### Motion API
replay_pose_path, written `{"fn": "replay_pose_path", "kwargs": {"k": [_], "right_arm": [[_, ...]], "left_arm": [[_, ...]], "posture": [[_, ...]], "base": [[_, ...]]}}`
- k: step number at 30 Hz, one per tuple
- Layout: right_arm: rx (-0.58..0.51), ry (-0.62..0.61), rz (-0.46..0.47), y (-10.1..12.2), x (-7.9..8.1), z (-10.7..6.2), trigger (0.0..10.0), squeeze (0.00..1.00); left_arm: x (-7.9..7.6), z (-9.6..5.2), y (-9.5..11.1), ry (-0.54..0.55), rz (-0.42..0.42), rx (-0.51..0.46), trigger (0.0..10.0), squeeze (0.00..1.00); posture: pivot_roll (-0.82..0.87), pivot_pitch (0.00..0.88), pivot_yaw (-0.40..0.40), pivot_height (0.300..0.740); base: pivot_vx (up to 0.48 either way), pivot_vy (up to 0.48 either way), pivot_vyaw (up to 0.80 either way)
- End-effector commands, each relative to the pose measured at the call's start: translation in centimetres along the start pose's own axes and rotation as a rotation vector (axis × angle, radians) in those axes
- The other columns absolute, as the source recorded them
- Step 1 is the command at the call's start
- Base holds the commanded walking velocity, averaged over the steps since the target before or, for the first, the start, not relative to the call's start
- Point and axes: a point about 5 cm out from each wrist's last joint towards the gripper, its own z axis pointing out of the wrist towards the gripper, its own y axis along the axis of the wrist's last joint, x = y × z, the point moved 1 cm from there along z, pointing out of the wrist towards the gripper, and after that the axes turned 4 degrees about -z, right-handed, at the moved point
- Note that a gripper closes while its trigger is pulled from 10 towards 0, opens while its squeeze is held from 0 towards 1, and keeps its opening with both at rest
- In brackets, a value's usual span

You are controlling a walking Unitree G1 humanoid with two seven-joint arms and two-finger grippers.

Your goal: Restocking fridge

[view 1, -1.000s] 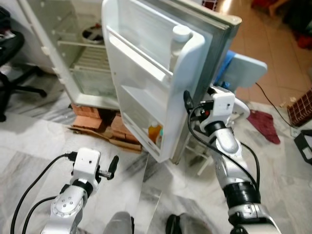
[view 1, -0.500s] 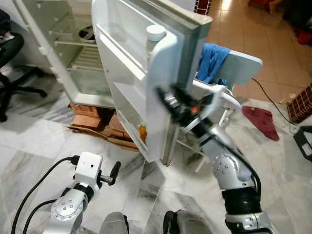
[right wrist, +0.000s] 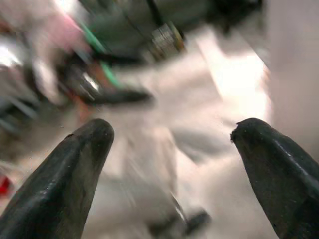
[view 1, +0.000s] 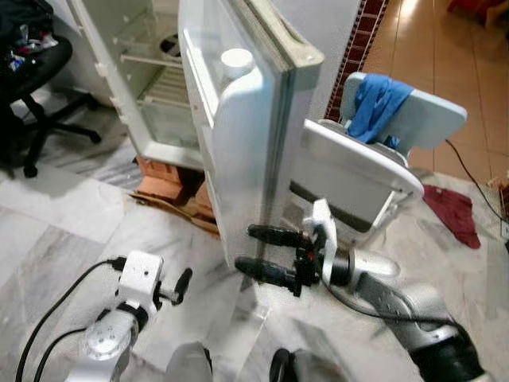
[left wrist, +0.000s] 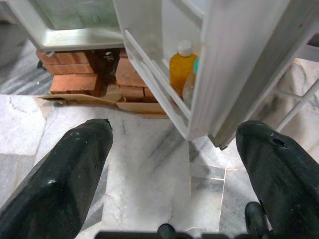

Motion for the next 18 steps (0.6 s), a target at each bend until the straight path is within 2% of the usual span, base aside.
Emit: {"fn": "replay_pose_path", "kwargs": {"k": [1,3,4,5,7,9,10,11,12,14,16,17,18], "right_arm": [[0.066,-0.079,-0.075,-0.2,-1.4,-0.3,10.0,0.00],[0.106,-0.207,-0.128,-0.1,-3.3,-0.6,10.0,0.00],[0.118,-0.313,-0.173,0.3,-4.7,-0.8,10.0,0.00],[0.104,-0.376,-0.203,0.9,-5.4,-0.8,10.0,0.00],[0.023,-0.499,-0.249,2.8,-6.7,-0.8,10.0,0.00],[-0.096,-0.553,-0.257,5.1,-7.1,-0.2,10.0,0.00],[-0.155,-0.556,-0.261,6.3,-7.0,0.2,10.0,0.00],[-0.269,-0.509,-0.218,8.1,-6.1,1.3,10.0,0.00],[-0.269,-0.509,-0.218,8.1,-6.1,1.3,10.0,0.00],[-0.374,-0.369,-0.160,9.5,-4.0,3.1,10.0,0.00],[-0.400,-0.291,-0.138,9.8,-2.8,3.8,10.0,0.00],[-0.420,-0.160,-0.123,9.9,-1.0,4.3,10.0,0.00],[-0.424,-0.077,-0.118,9.8,0.2,4.6,10.0,0.00]], "left_arm": [[-0.2,-0.1,0.0,-0.009,0.008,0.005,10.0,0.00],[-0.5,-0.2,0.2,-0.012,0.009,0.003,10.0,0.00],[-0.6,-0.2,0.4,-0.015,0.011,0.001,10.0,0.00],[-0.7,-0.3,0.4,-0.017,0.011,0.000,10.0,0.00],[-0.9,-0.3,0.6,-0.023,0.012,-0.003,10.0,0.00],[-1.0,-0.3,0.8,-0.029,0.013,-0.005,10.0,0.00],[-1.0,-0.3,0.9,-0.032,0.016,-0.006,10.0,0.00],[-1.1,-0.3,1.0,-0.035,0.018,-0.008,10.0,0.00],[-1.1,-0.3,1.0,-0.035,0.018,-0.008,10.0,0.00],[-1.2,-0.4,1.2,-0.040,0.016,-0.010,10.0,0.00],[-1.2,-0.4,1.3,-0.045,0.012,-0.012,10.0,0.00],[-1.2,-0.4,1.3,-0.047,0.013,-0.012,10.0,0.00],[-1.3,-0.4,1.4,-0.048,0.013,-0.012,10.0,0.00]], "posture": [[0.09,0.089,-0.016,0.740],[0.09,0.088,-0.014,0.740],[0.09,0.087,-0.013,0.740],[0.09,0.086,-0.014,0.740],[0.09,0.085,-0.014,0.740],[0.09,0.084,-0.013,0.740],[0.09,0.082,-0.013,0.740],[0.09,0.082,-0.013,0.740],[0.09,0.082,-0.013,0.740],[0.09,0.080,-0.015,0.740],[0.09,0.080,-0.015,0.740],[0.09,0.080,-0.018,0.740],[0.09,0.080,-0.018,0.740]], "base": [[0.000,0.000,0.00],[0.000,0.000,0.00],[0.000,0.000,0.00],[0.000,0.000,0.00],[0.000,0.000,0.00],[0.000,0.000,0.00],[0.000,0.000,0.00],[0.000,0.000,0.00],[0.000,0.000,0.00],[0.000,0.000,0.00],[0.000,0.000,0.00],[0.000,0.000,0.00],[0.000,0.000,0.00]]}}
